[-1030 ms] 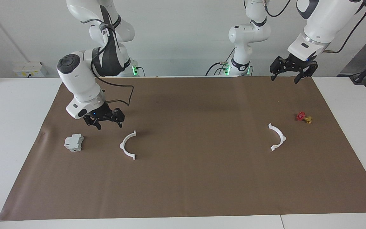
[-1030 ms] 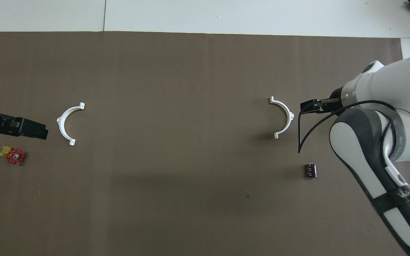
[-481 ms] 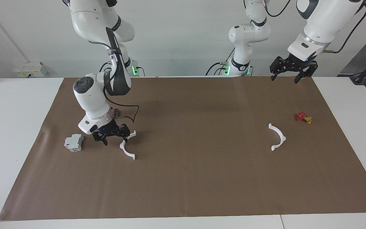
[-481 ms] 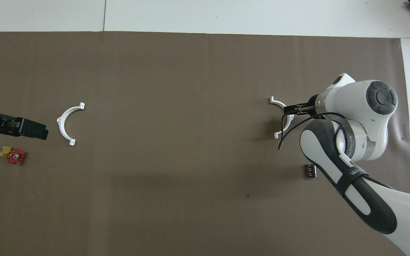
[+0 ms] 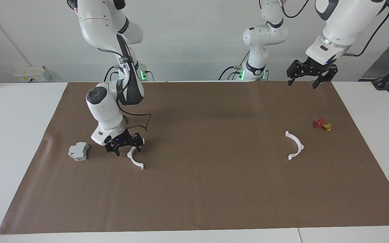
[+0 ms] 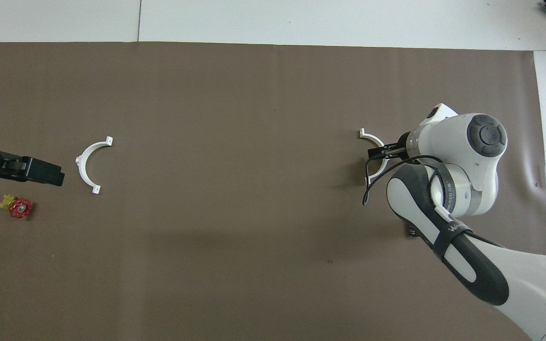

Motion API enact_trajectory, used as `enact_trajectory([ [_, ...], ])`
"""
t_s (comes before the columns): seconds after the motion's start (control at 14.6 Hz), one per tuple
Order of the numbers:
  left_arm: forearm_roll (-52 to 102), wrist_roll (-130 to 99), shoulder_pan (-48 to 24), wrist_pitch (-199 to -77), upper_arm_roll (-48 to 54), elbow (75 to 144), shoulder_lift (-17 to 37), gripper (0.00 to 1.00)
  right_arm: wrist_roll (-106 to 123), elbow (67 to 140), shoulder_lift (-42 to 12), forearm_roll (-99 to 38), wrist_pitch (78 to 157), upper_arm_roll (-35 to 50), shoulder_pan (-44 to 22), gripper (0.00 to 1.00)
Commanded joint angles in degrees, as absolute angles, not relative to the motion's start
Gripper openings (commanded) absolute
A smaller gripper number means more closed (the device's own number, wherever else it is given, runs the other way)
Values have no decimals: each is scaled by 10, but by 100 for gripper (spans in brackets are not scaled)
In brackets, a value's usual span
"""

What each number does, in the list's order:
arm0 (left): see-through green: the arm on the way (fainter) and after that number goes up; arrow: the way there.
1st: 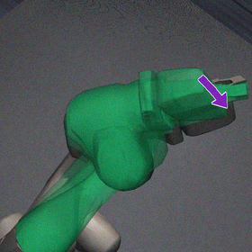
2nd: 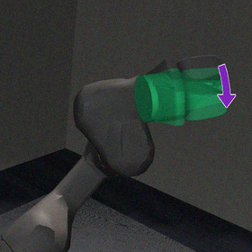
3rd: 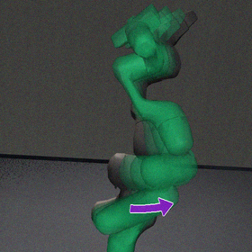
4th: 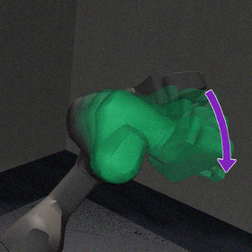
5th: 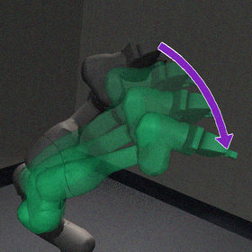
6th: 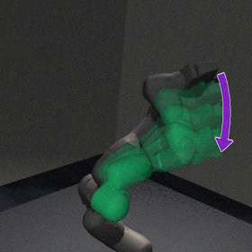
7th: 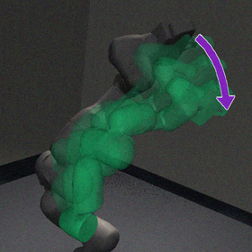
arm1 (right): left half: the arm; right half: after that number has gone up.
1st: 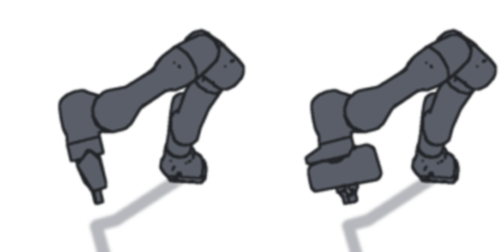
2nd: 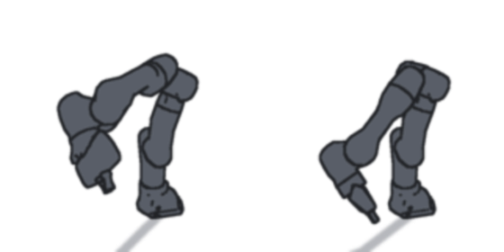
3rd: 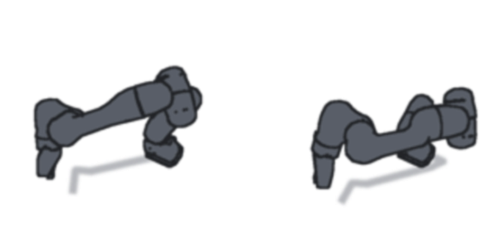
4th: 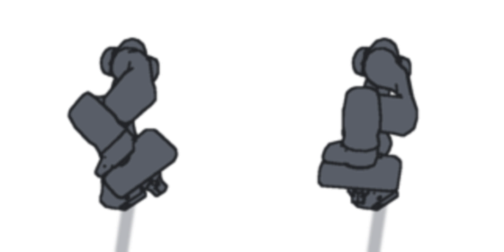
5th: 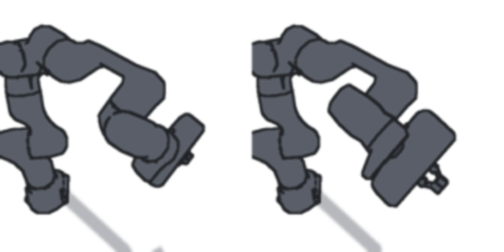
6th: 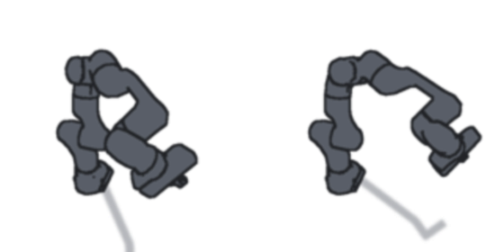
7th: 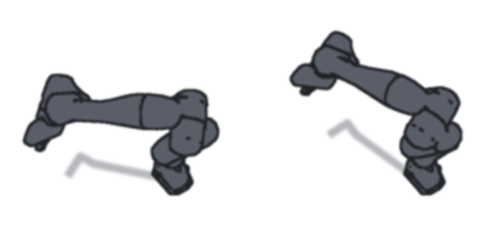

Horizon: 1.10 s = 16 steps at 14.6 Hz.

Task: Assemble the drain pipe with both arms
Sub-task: 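Close the right gripper on the white C-shaped piece's end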

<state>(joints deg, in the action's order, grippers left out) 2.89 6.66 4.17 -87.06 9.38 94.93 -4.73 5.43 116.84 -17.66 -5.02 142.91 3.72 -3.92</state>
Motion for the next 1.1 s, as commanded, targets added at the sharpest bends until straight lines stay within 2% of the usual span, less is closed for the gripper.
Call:
enact_trajectory([
  [0.0,19,69,39,-875,90,967,-65,100,75,1169,-185,-58,1446,38,-35,100],
  [0.62,19,68,59,-871,88,967,-65,100,76,1168,-214,-59,1490,38,-38,100],
  [1.03,19,68,59,-870,88,967,-65,100,74,1171,-213,-59,1488,38,-38,100],
])
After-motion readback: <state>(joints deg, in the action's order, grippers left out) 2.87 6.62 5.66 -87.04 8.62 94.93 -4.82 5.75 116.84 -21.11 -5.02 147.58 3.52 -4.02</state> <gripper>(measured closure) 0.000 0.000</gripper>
